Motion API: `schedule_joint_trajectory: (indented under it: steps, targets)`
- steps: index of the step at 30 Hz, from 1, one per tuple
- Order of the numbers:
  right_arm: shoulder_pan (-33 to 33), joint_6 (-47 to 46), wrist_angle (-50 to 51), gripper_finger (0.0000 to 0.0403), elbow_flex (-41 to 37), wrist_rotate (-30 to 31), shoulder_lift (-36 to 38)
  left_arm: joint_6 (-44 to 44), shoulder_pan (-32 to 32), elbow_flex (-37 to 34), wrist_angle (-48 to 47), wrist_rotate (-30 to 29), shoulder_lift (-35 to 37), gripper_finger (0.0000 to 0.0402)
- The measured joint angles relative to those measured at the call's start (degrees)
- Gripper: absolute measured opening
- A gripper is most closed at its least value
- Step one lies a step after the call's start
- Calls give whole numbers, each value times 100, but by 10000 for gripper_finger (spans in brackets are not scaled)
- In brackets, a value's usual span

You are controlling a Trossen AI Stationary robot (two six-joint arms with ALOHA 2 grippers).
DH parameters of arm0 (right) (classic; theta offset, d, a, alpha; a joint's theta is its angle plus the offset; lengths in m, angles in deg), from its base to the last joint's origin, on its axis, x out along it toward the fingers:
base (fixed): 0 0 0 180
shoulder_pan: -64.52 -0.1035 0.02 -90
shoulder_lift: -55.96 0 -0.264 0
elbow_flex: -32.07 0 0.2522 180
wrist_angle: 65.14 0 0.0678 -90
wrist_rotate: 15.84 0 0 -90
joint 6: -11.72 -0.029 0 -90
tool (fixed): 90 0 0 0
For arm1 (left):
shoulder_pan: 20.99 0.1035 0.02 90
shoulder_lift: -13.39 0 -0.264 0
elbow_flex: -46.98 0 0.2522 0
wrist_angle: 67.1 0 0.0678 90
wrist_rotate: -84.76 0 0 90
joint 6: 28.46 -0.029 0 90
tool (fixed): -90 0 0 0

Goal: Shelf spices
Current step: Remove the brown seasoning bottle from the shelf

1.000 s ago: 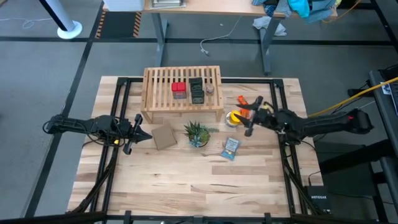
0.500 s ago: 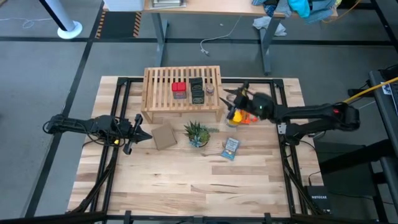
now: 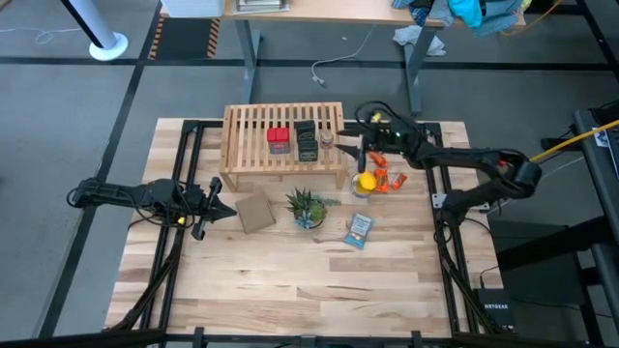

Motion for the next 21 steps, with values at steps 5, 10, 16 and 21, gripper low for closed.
schedule_joint_trajectory:
  steps: [5,10,16,21]
  targets:
    - [112,-42,20,198,430,-485,-529,1,0,2,0,0,1,0]
    - [147,-55,55,198,636,-653,-852,1,-2,0,0,1,0,0]
    - [148,-136,56,198,814,-718,-1061,0,-2,1,-1,1,0,0]
    - [185,-133,51,198,925,-959,-1094,-1,-1,0,0,-1,2,0]
